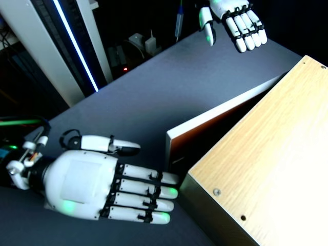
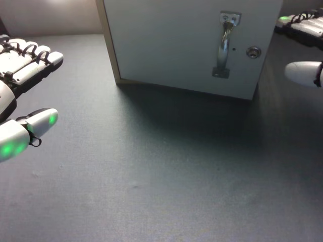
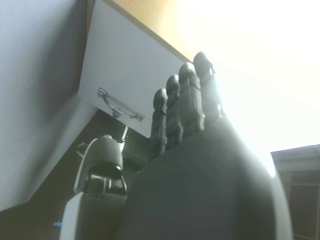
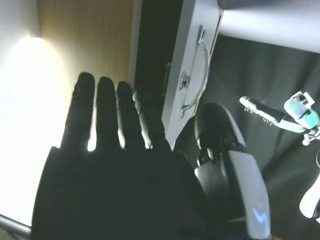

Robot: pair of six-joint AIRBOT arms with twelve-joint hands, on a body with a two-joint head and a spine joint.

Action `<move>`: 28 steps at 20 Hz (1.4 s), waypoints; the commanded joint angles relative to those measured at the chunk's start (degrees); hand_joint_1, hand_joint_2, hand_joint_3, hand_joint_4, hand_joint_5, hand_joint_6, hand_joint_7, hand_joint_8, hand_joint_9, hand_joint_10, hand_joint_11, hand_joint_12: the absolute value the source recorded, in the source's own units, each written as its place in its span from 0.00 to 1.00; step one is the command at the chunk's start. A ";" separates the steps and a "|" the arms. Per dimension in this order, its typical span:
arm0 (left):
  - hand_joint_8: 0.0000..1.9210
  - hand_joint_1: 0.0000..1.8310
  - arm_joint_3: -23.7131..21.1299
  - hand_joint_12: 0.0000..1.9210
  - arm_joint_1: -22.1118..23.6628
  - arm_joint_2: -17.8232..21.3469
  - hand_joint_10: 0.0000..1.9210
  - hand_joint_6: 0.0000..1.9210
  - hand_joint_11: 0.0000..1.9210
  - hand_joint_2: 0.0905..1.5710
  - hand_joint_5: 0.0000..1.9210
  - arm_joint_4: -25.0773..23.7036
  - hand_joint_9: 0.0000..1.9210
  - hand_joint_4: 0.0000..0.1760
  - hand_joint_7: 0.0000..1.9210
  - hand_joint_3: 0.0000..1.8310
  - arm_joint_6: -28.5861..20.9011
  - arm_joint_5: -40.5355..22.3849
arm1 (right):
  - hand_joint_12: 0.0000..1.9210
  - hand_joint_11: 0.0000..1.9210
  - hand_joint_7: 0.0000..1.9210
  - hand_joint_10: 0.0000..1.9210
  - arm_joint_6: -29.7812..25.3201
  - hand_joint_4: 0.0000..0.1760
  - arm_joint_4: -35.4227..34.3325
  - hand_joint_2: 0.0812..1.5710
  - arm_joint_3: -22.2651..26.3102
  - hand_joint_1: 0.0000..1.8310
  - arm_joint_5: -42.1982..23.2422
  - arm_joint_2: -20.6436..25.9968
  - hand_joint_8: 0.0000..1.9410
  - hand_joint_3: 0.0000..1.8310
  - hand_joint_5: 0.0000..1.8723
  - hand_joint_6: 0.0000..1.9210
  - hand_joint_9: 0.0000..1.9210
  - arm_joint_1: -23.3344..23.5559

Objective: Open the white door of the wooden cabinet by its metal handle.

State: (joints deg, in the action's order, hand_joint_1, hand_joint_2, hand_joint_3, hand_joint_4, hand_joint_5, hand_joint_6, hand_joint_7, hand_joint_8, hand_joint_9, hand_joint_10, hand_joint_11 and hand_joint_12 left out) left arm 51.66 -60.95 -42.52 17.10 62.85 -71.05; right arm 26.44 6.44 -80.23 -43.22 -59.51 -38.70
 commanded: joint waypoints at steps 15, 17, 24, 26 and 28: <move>0.00 0.00 0.27 0.11 -0.09 0.06 0.00 0.00 0.00 0.94 0.05 0.31 0.06 0.00 0.06 0.00 -0.98 -7.39 | 0.00 0.00 0.00 0.00 -0.22 0.00 0.04 0.87 3.98 0.03 -11.56 1.05 0.00 0.00 0.00 0.00 0.00 0.87; 0.00 0.00 0.24 0.15 -0.44 0.06 0.00 0.00 0.00 0.93 0.06 0.45 0.06 0.00 0.07 0.00 -1.29 -7.60 | 0.00 0.00 0.00 0.00 -0.23 0.00 0.01 0.86 4.76 0.03 -12.60 1.41 0.00 0.00 0.00 0.00 0.00 0.50; 0.00 0.00 0.17 0.24 -1.14 0.06 0.00 0.00 0.00 0.93 0.06 0.80 0.07 0.00 0.07 0.00 -1.84 -8.27 | 0.00 0.00 0.00 0.00 -0.26 0.00 -0.04 0.85 6.12 0.03 -14.78 1.88 0.00 0.00 0.00 0.00 0.00 -0.60; 0.00 0.00 0.16 0.22 -1.19 0.06 0.00 0.00 0.00 0.93 0.06 0.80 0.07 0.00 0.07 0.00 -1.86 -8.29 | 0.00 0.00 0.00 0.00 -0.30 0.00 -0.07 0.85 6.33 0.02 -15.06 2.04 0.00 0.00 0.00 0.00 0.00 -0.87; 0.00 0.00 0.12 0.23 -1.25 0.05 0.00 0.00 0.00 0.93 0.06 0.80 0.07 0.00 0.07 0.00 -1.87 -8.34 | 0.00 0.00 0.00 0.00 -0.30 0.00 -0.08 0.85 6.82 0.01 -15.54 2.48 0.00 0.00 0.00 0.00 0.00 -1.27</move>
State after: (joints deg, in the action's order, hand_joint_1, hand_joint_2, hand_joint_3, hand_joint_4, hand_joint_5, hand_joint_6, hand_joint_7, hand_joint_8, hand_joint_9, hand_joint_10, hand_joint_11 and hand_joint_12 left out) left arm 51.64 -62.43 -42.52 17.39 61.17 -72.07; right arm 26.41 8.45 -73.38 -51.94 -57.43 -40.40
